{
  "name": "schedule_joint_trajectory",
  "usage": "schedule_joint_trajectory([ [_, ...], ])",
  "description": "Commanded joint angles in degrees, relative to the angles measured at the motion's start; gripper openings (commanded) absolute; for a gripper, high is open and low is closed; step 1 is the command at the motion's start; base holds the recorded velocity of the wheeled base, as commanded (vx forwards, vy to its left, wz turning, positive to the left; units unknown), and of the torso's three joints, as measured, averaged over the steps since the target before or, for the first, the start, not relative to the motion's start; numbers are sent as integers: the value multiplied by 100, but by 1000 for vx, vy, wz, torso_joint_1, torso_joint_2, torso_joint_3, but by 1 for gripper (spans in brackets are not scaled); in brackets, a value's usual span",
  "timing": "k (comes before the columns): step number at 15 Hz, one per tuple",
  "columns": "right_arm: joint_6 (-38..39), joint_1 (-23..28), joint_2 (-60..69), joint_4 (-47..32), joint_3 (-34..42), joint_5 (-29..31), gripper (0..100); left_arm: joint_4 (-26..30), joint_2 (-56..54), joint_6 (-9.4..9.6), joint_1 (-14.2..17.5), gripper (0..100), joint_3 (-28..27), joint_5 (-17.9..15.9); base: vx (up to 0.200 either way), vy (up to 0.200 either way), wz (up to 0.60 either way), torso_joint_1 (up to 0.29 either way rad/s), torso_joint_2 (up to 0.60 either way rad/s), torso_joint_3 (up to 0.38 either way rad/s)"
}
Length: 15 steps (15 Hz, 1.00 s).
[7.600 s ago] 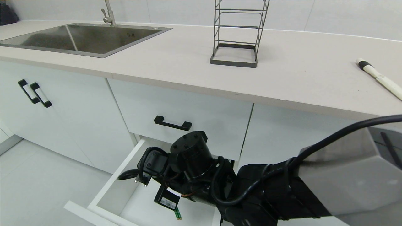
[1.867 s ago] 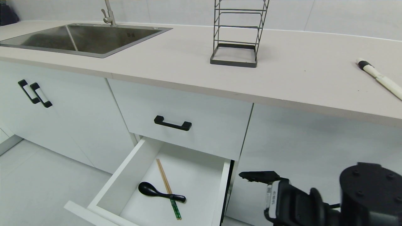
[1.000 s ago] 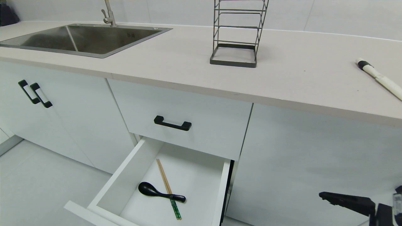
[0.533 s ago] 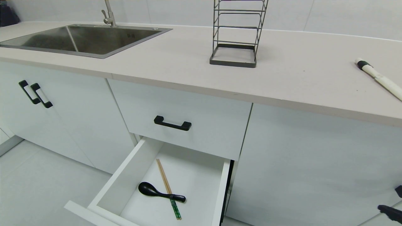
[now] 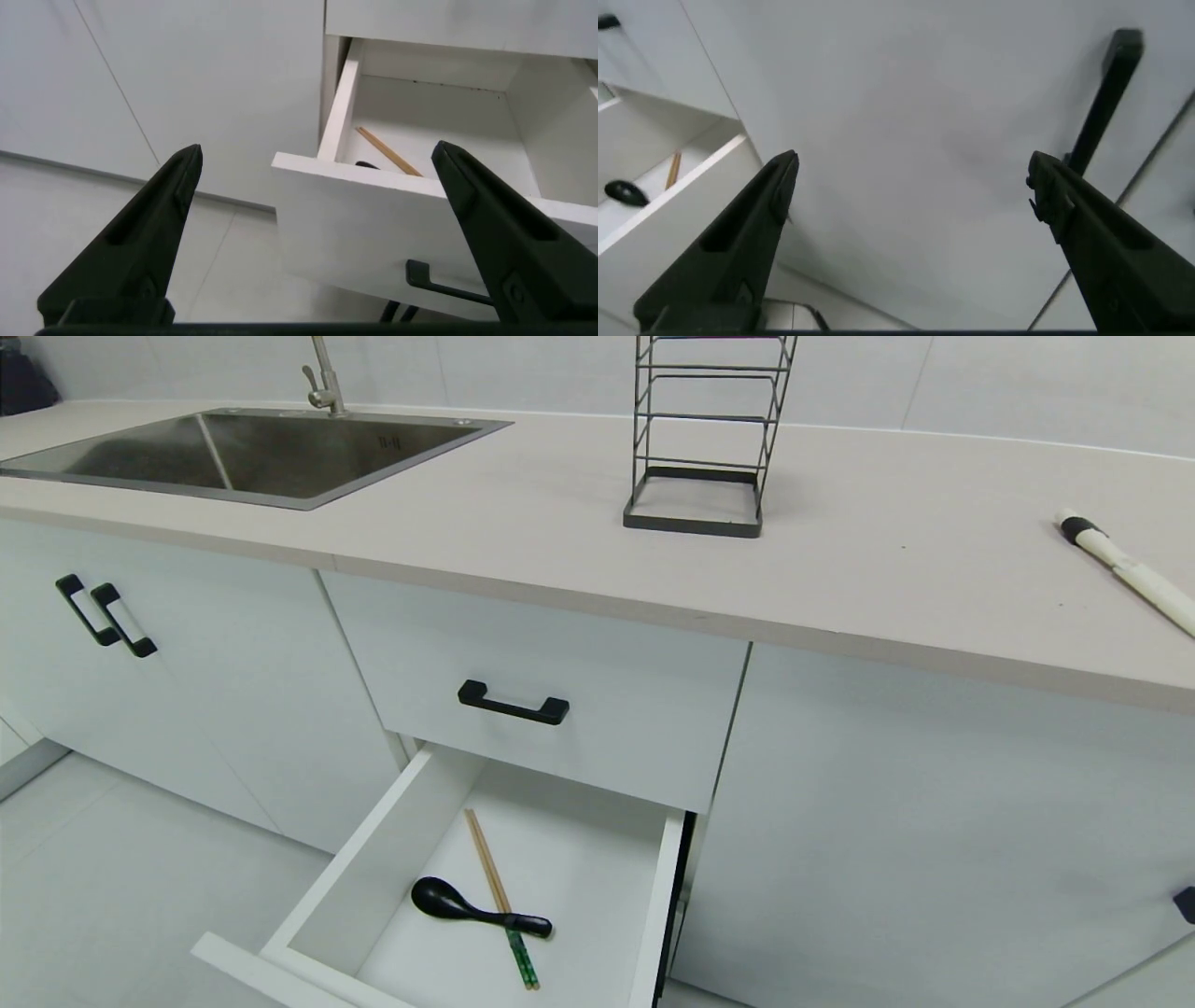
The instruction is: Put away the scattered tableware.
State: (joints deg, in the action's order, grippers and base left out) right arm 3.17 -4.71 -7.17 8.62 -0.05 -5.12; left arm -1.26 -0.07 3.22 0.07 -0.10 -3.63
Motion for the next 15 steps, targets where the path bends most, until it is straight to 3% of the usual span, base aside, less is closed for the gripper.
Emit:
schedule_joint_trajectory([
  [1,-9,57,260,-159,5,-121,100,-595,7,-5,1,100,-87,3,0,0,0,0,0,0],
  [2,-9,66,260,-563,5,-147,100,-1386,157,-41,10,100,-544,-146,0,0,0,0,0,0],
  [3,-71,75,251,-493,5,-138,100,-938,508,-58,-16,100,-764,-604,0,0,0,0,0,0],
  [5,-475,629,594,-589,5,-24,100,152,1009,-199,-51,100,-966,-1474,0,0,0,0,0,0],
  [7,-475,479,690,-853,5,477,100,512,1651,-260,-51,100,-1036,-1992,0,0,0,0,0,0],
  [10,-414,479,699,-844,5,415,100,521,2424,-234,-157,100,-992,-2186,0,0,0,0,0,0],
  [14,-396,479,699,-853,5,389,100,556,3620,-252,-1220,100,-834,-2159,0,0,0,0,0,0],
  [15,-396,479,699,-853,5,389,100,556,4033,-269,-1176,100,-702,-1992,0,0,0,0,0,0],
])
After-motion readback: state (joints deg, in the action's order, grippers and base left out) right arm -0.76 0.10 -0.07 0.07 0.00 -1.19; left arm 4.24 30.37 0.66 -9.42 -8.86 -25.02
